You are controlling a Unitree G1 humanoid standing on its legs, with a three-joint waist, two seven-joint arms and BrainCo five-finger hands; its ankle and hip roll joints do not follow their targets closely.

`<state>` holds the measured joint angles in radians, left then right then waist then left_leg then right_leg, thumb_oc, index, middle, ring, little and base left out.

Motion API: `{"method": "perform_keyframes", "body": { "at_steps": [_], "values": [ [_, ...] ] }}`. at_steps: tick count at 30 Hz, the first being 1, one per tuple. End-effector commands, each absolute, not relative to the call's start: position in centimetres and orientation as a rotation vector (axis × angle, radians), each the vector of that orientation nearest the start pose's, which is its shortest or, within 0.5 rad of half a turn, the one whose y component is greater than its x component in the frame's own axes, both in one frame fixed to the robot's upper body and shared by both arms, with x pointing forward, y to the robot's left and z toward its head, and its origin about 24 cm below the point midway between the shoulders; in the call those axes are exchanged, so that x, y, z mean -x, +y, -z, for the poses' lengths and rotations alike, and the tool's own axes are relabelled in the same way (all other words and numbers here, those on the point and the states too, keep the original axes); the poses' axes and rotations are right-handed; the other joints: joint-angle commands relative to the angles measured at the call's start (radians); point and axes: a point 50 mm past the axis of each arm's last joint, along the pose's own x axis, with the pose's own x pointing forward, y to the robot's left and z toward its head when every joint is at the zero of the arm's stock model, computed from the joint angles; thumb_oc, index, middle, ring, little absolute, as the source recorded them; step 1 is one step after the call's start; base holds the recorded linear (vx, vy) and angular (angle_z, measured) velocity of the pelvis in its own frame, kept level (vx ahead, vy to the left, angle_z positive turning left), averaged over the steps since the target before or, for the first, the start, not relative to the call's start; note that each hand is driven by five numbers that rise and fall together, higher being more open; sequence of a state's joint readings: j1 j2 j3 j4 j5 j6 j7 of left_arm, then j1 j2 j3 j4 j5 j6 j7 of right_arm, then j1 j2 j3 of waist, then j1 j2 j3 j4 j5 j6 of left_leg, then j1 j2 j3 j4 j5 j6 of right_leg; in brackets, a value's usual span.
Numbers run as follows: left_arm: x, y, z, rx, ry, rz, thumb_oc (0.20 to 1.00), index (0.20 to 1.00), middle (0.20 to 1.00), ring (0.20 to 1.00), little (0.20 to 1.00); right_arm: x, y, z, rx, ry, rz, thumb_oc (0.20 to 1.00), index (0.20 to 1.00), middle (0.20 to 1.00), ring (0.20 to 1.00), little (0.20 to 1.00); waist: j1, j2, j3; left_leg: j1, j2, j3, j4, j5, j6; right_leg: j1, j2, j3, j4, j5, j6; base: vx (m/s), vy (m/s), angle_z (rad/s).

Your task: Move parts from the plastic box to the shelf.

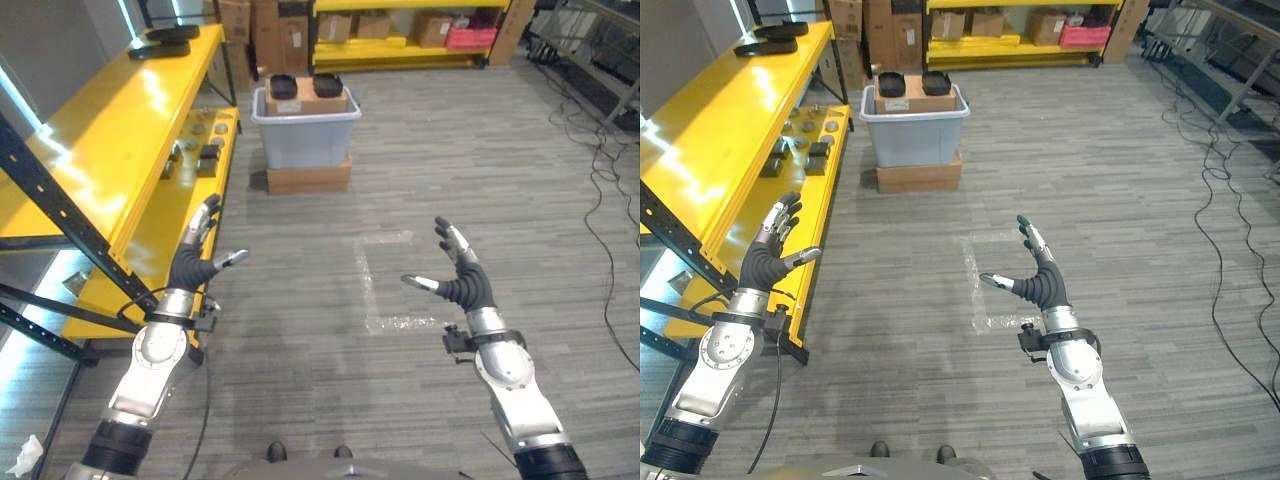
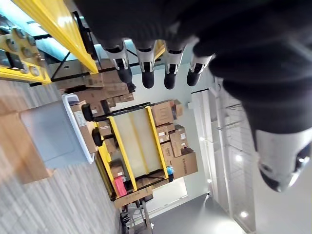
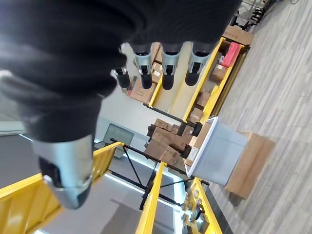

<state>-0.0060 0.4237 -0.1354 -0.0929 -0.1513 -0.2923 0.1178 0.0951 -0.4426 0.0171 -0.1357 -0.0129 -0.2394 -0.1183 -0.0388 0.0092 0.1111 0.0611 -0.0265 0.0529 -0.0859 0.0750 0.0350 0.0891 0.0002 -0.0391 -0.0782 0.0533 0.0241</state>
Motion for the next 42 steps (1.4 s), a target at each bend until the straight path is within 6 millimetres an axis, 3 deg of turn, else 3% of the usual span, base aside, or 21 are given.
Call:
{"method": "perform_keyframes", "body": {
  "at_steps": [1, 3, 7, 9, 10, 14, 18, 19, 20, 21, 22, 23, 25, 28, 30, 31, 32, 34, 38, 40, 42],
  "values": [
    [-25.9, 19.6, -12.1, -0.283, -0.472, 0.063, 1.0, 1.0, 1.0, 1.0, 1.0, -25.0, -21.1, -12.1, 0.378, -0.454, 0.037, 1.0, 1.0, 1.0, 1.0, 1.0, 0.004, -0.02, 0.043, 0.065, -0.003, -0.05, 0.012, -0.182, 0.019, -0.084, -0.061, 0.023, 0.209, -0.148, 0.108, -0.08, 0.145, -0.12],
    [-26.0, 19.5, -12.1, -0.283, -0.475, 0.06, 1.0, 1.0, 1.0, 1.0, 1.0, -25.2, -20.7, -12.2, 0.38, -0.46, 0.018, 1.0, 1.0, 1.0, 1.0, 1.0, 0.003, -0.018, 0.054, 0.064, -0.008, -0.049, 0.017, -0.187, 0.028, -0.121, -0.068, 0.024, 0.271, -0.151, 0.118, -0.05, 0.121, -0.09],
    [-26.1, 19.1, -11.7, -0.285, -0.459, 0.066, 1.0, 1.0, 1.0, 1.0, 1.0, -25.5, -19.7, -11.8, 0.388, -0.446, -0.031, 1.0, 1.0, 1.0, 1.0, 1.0, 0.0, -0.015, 0.09, 0.093, -0.022, -0.032, 0.003, -0.198, 0.047, -0.255, -0.085, 0.022, 0.479, -0.1, 0.152, 0.05, 0.099, -0.07],
    [-26.0, 19.1, -11.6, -0.295, -0.452, 0.071, 1.0, 1.0, 1.0, 1.0, 1.0, -25.5, -19.4, -11.5, 0.389, -0.433, -0.049, 1.0, 1.0, 1.0, 1.0, 1.0, 0.0, -0.015, 0.092, 0.115, -0.018, -0.021, -0.001, -0.219, 0.04, -0.28, -0.072, -0.012, 0.402, -0.088, 0.143, 0.24, -0.04, -0.28],
    [-25.9, 19.1, -11.4, -0.287, -0.443, 0.066, 1.0, 1.0, 1.0, 1.0, 1.0, -25.6, -19.5, -11.3, 0.386, -0.422, -0.051, 1.0, 1.0, 1.0, 1.0, 1.0, -0.014, -0.019, 0.098, 0.137, -0.023, -0.029, -0.001, -0.232, 0.039, -0.327, -0.035, -0.024, 0.318, -0.062, 0.139, 0.25, -0.064, -0.29],
    [-26.2, 18.6, -11.4, -0.273, -0.448, 0.071, 1.0, 1.0, 1.0, 1.0, 1.0, -25.7, -19.3, -10.9, 0.38, -0.406, -0.065, 1.0, 1.0, 1.0, 1.0, 1.0, -0.045, -0.019, 0.094, 0.172, -0.016, -0.048, -0.001, -0.266, 0.029, -0.344, 0.002, -0.013, 0.18, -0.016, 0.142, 0.25, -0.074, -0.05],
    [-26.8, 17.6, -11.8, -0.256, -0.471, 0.111, 1.0, 1.0, 1.0, 1.0, 1.0, -25.5, -19.6, -10.3, 0.385, -0.374, -0.092, 1.0, 1.0, 1.0, 1.0, 1.0, -0.064, -0.02, 0.074, 0.215, 0.019, -0.061, 0.014, -0.307, 0.002, -0.294, 0.015, -0.007, 0.135, 0.004, 0.108, 0.4, -0.239, 0.35],
    [-26.7, 17.3, -11.6, -0.221, -0.458, 0.126, 1.0, 1.0, 1.0, 1.0, 1.0, -25.3, -19.8, -10.1, 0.379, -0.359, -0.111, 1.0, 1.0, 1.0, 1.0, 1.0, -0.06, -0.017, 0.062, 0.186, 0.046, -0.059, 0.173, -0.272, -0.022, -0.242, 0.036, 0.006, 0.128, -0.014, 0.083, 0.26, -0.177, 0.28],
    [-26.7, 17.4, -11.6, -0.219, -0.457, 0.127, 1.0, 1.0, 1.0, 1.0, 1.0, -25.3, -19.8, -10.1, 0.378, -0.358, -0.112, 1.0, 1.0, 1.0, 1.0, 1.0, -0.061, -0.016, 0.062, 0.178, 0.047, -0.061, 0.191, -0.28, -0.024, -0.241, 0.037, 0.005, 0.126, -0.013, 0.082, 0.45, -0.338, 0.41],
    [-26.6, 17.4, -11.4, -0.2, -0.444, 0.133, 1.0, 1.0, 1.0, 1.0, 1.0, -25.3, -19.9, -10.2, 0.378, -0.355, -0.142, 1.0, 1.0, 1.0, 1.0, 1.0, -0.042, -0.027, 0.076, 0.076, 0.045, -0.044, 0.434, -0.179, -0.055, -0.168, 0.025, 0.0, 0.105, -0.029, 0.054, 0.16, -0.17, 0.23],
    [-26.6, 17.3, -11.4, -0.2, -0.445, 0.134, 1.0, 1.0, 1.0, 1.0, 1.0, -25.3, -19.9, -10.2, 0.377, -0.356, -0.142, 1.0, 1.0, 1.0, 1.0, 1.0, -0.047, -0.025, 0.077, 0.051, 0.048, -0.051, 0.474, -0.193, -0.057, -0.171, 0.027, -0.007, 0.102, -0.025, 0.053, 0.36, -0.332, 0.19],
    [-26.3, 17.6, -11.1, -0.195, -0.43, 0.135, 1.0, 1.0, 1.0, 1.0, 1.0, -25.3, -20.2, -10.5, 0.395, -0.359, -0.153, 1.0, 1.0, 1.0, 1.0, 1.0, -0.025, -0.041, 0.099, -0.035, 0.039, -0.061, 0.713, -0.104, -0.072, -0.108, 0.028, -0.006, 0.088, -0.047, 0.022, 0.15, -0.171, 0.06],
    [-26.2, 17.7, -10.9, -0.19, -0.42, 0.131, 1.0, 1.0, 1.0, 1.0, 1.0, -25.3, -20.3, -10.7, 0.406, -0.362, -0.154, 1.0, 1.0, 1.0, 1.0, 1.0, -0.021, -0.051, 0.103, -0.081, 0.048, -0.052, 0.786, -0.098, -0.075, -0.081, 0.024, -0.007, 0.077, -0.056, 0.011, 0.25, -0.177, -0.23],
    [-25.7, 17.8, -10.2, -0.171, -0.39, 0.129, 1.0, 1.0, 1.0, 1.0, 1.0, -25.3, -20.5, -10.6, 0.439, -0.349, -0.149, 1.0, 1.0, 1.0, 1.0, 1.0, 0.019, -0.067, 0.106, -0.227, 0.01, -0.03, 0.685, -0.146, -0.048, 0.0, 0.012, 0.011, 0.049, -0.084, 0.007, 0.35, -0.083, -0.3],
    [-25.5, 17.9, -10.0, -0.165, -0.378, 0.13, 1.0, 1.0, 1.0, 1.0, 1.0, -25.1, -20.6, -10.5, 0.438, -0.346, -0.149, 1.0, 1.0, 1.0, 1.0, 1.0, 0.03, -0.067, 0.097, -0.228, -0.002, -0.029, 0.593, -0.154, -0.041, 0.016, 0.007, 0.016, 0.036, -0.093, 0.012, 0.4, 0.039, -0.27],
    [-25.0, 18.4, -9.8, -0.186, -0.368, 0.12, 1.0, 1.0, 1.0, 1.0, 1.0, -25.4, -20.5, -10.4, 0.445, -0.343, -0.149, 1.0, 1.0, 1.0, 1.0, 1.0, 0.07, -0.043, 0.078, -0.239, -0.027, -0.08, 0.207, -0.068, -0.041, 0.074, 0.035, 0.037, 0.01, -0.124, 0.022, 0.42, 0.052, -0.45],
    [-25.0, 18.4, -9.8, -0.186, -0.368, 0.12, 1.0, 1.0, 1.0, 1.0, 1.0, -25.4, -20.5, -10.4, 0.445, -0.343, -0.149, 1.0, 1.0, 1.0, 1.0, 1.0, 0.07, -0.043, 0.078, -0.239, -0.027, -0.08, 0.207, -0.068, -0.041, 0.074, 0.035, 0.037, 0.01, -0.124, 0.022, 0.54, 0.046, -0.32],
    [-24.9, 18.5, -9.4, -0.199, -0.353, 0.111, 1.0, 1.0, 1.0, 1.0, 1.0, -25.4, -20.3, -10.3, 0.457, -0.344, -0.143, 1.0, 1.0, 1.0, 1.0, 1.0, 0.095, -0.043, 0.069, -0.26, -0.049, -0.118, 0.018, 0.008, -0.06, 0.147, 0.052, 0.067, 0.001, -0.168, 0.015, 0.48, -0.001, -0.22],
    [-24.5, 19.0, -9.1, -0.226, -0.336, 0.1, 1.0, 1.0, 1.0, 1.0, 1.0, -24.9, -20.1, -9.3, 0.442, -0.303, -0.159, 1.0, 1.0, 1.0, 1.0, 1.0, 0.102, -0.036, 0.042, -0.222, -0.035, -0.152, 0.016, 0.065, -0.056, 0.162, 0.063, 0.096, 0.012, -0.192, 0.01, 0.35, 0.06, -0.52],
    [-24.4, 19.2, -9.0, -0.239, -0.327, 0.098, 1.0, 1.0, 1.0, 1.0, 1.0, -24.8, -19.9, -8.7, 0.431, -0.282, -0.167, 1.0, 1.0, 1.0, 1.0, 1.0, 0.102, -0.049, 0.026, -0.214, -0.04, -0.146, 0.045, 0.057, -0.042, 0.175, 0.041, 0.112, 0.024, -0.209, 0.019, 0.38, 0.147, -0.46],
    [-24.4, 19.4, -8.7, -0.238, -0.314, 0.092, 1.0, 1.0, 1.0, 1.0, 1.0, -24.8, -19.4, -8.2, 0.403, -0.262, -0.183, 1.0, 1.0, 1.0, 1.0, 1.0, 0.113, -0.071, 0.007, -0.224, -0.06, -0.124, 0.116, -0.001, -0.014, 0.179, 0.0, 0.13, 0.075, -0.223, 0.043, 0.47, 0.213, -0.13]
  ]
}}
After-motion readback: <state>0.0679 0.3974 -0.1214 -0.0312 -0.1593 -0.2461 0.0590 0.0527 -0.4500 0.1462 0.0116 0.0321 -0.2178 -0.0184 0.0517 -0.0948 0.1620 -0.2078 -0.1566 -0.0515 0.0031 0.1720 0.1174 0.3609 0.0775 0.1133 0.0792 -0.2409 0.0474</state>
